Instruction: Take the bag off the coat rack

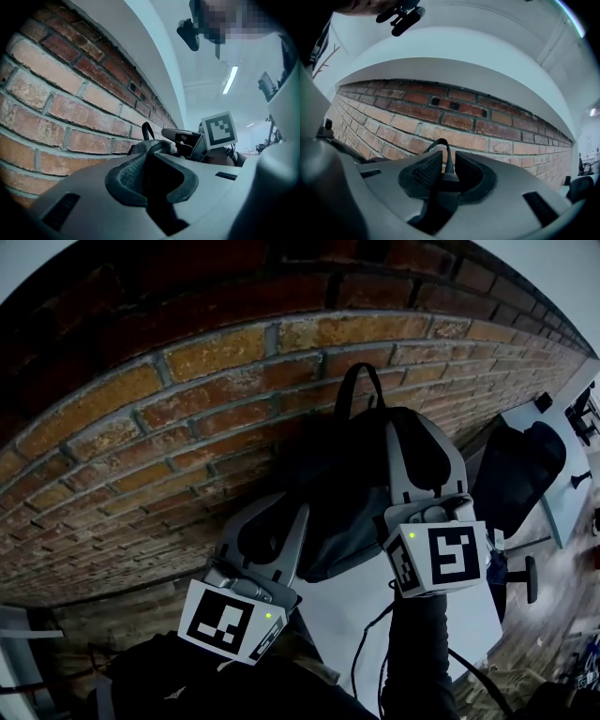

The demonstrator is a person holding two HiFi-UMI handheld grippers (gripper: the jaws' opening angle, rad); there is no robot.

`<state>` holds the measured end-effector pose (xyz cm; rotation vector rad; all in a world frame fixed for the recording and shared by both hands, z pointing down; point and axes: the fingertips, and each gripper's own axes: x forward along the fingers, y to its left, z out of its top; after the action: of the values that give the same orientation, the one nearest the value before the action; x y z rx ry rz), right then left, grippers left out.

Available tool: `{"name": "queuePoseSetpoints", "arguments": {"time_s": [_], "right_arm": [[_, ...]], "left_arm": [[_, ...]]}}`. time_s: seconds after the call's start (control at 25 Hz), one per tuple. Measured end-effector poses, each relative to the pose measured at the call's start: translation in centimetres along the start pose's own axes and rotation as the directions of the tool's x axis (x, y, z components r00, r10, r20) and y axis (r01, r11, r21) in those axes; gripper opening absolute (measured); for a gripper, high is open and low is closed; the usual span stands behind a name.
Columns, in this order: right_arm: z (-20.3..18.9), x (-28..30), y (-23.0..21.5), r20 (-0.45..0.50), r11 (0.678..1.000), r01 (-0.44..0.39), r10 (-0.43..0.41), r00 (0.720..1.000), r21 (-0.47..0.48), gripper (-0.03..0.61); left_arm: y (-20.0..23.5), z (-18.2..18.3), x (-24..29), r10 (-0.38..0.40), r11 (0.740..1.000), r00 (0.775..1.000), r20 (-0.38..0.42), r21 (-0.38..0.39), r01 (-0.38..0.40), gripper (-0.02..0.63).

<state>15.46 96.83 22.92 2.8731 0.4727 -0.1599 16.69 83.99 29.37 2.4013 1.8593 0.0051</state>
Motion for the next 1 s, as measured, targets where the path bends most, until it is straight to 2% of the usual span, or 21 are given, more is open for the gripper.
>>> {"name": "queuePoseSetpoints", "arguments": {"time_s": [0.24, 0.6, 0.8, 1.0], "right_arm": [[-1.4, -1.3, 0.1, -0.051, 0.999, 0.033, -0.033, 0.998, 0.001, 0.074], [-0.9, -2.6, 0.8, -0.014, 0.998, 0.058, -0.058, 0.998, -0.014, 0.073], [-1.1, -3.1, 1.0, -0.017, 0.997, 0.079, -0.078, 0.997, 0.005, 0.072], [-0.1, -4.5, 1.3, 0.016, 0.997, 0.068, -0.068, 0.998, -0.019, 0.072]], "left_arm": [[-0.7, 0.3, -0.7, -0.018, 1.000, 1.000, -0.004, -0.004, 0.018, 0.072], [-2.6, 2.2, -4.0, -0.026, 1.000, 0.999, 0.047, 0.008, 0.025, 0.080], [-4.3, 0.6, -4.5, -0.081, 0.996, 0.997, 0.007, -0.028, 0.081, 0.080], [-6.3, 0.4, -4.7, -0.123, 0.991, 0.992, 0.007, -0.052, 0.124, 0.080]]}}
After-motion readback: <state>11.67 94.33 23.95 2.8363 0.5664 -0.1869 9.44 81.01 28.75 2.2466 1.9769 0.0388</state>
